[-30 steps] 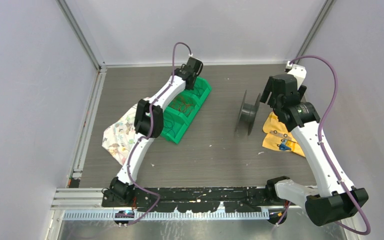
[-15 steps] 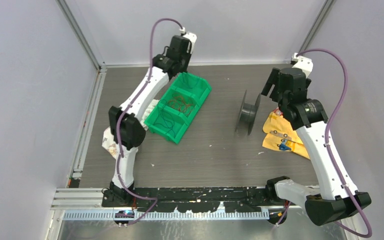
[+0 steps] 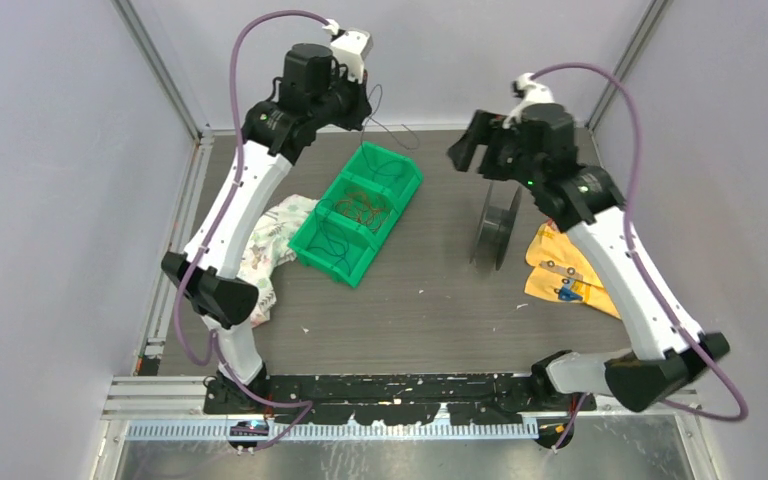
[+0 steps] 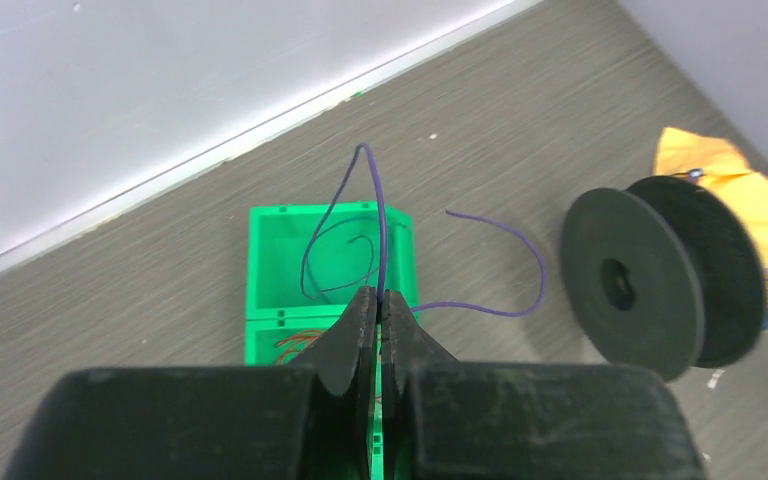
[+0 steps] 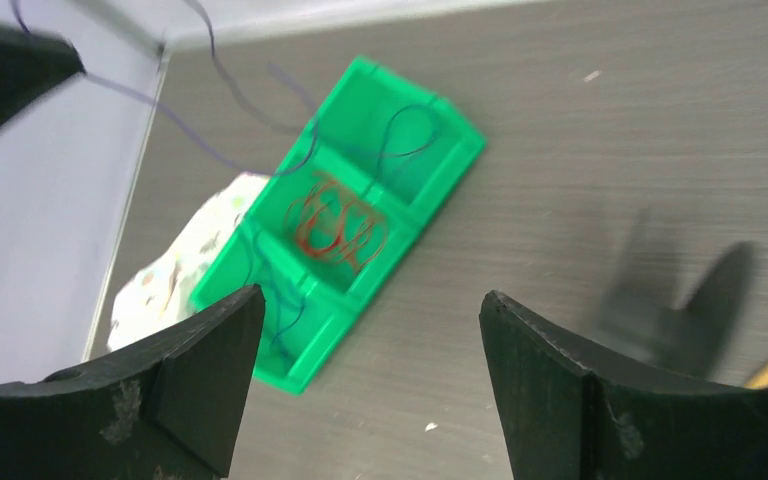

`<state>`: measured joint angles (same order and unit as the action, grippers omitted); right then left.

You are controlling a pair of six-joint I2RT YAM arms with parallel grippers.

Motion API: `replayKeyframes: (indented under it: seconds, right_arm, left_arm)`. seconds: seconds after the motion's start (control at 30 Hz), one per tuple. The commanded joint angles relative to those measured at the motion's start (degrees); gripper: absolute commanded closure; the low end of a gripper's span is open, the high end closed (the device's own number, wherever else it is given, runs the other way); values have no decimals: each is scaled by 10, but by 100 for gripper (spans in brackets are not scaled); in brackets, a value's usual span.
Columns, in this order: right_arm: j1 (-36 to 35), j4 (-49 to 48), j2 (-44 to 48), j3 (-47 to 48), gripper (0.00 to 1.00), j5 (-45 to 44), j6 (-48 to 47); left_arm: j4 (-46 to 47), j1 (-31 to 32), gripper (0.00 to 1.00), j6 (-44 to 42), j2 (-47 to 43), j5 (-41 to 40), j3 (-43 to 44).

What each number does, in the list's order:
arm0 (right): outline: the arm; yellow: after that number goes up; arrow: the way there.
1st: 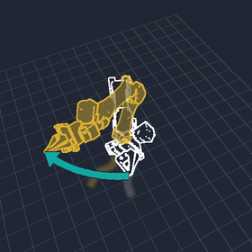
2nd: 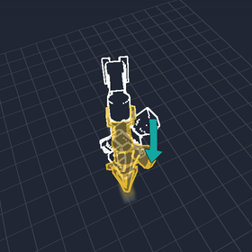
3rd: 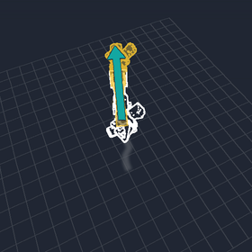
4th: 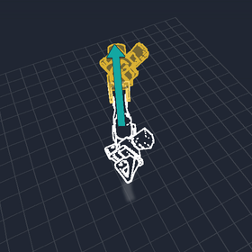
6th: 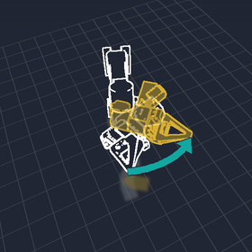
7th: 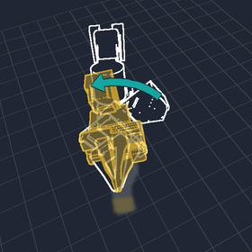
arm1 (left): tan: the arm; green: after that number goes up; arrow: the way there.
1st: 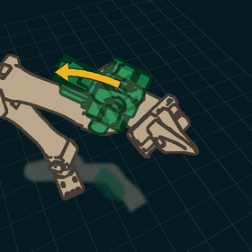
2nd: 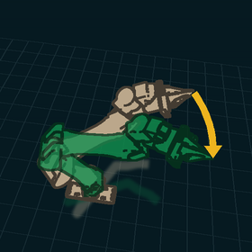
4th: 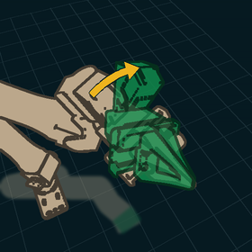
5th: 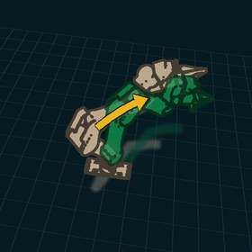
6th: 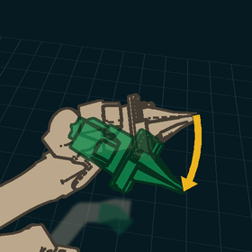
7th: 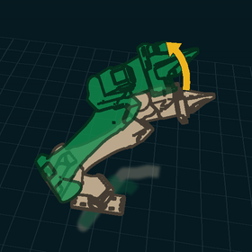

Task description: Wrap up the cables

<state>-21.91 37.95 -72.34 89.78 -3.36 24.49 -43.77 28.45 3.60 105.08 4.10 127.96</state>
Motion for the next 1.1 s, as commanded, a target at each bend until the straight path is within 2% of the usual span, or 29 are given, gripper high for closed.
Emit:
replayKeyframes:
  seconds: [0.0, 0.1, 0.27, 0.57, 0.87, 0.93, 1.07]
  right_arm:
    - [-35, -33, -65, 34, 16, 62, 49]
    - [-42, -45, -106, 50, 16, 93, 90]
    - [-45, -75, -133, 47, 16, 88, 133]
    - [-45, -92, -171, 78, 17, 89, 146]
    - [-45, -184, -118, 13, 18, 115, 158]
    - [-44, -179, -112, 7, 18, 103, 151]
    - [-40, -110, -133, 47, 18, 78, 133]
  left_arm:
    - [24, -7, 100, 26, -54, 81, -15]
    - [37, -7, 99, 34, -69, 96, -32]
    - [32, -7, 99, 31, -71, 116, -45]
    - [20, -7, 99, 17, -72, 131, -42]
    - [13, -8, 99, 7, -70, 114, -47]
    - [12, -8, 99, 8, -68, 116, -47]
    - [5, -9, 99, -5, -70, 117, -51]
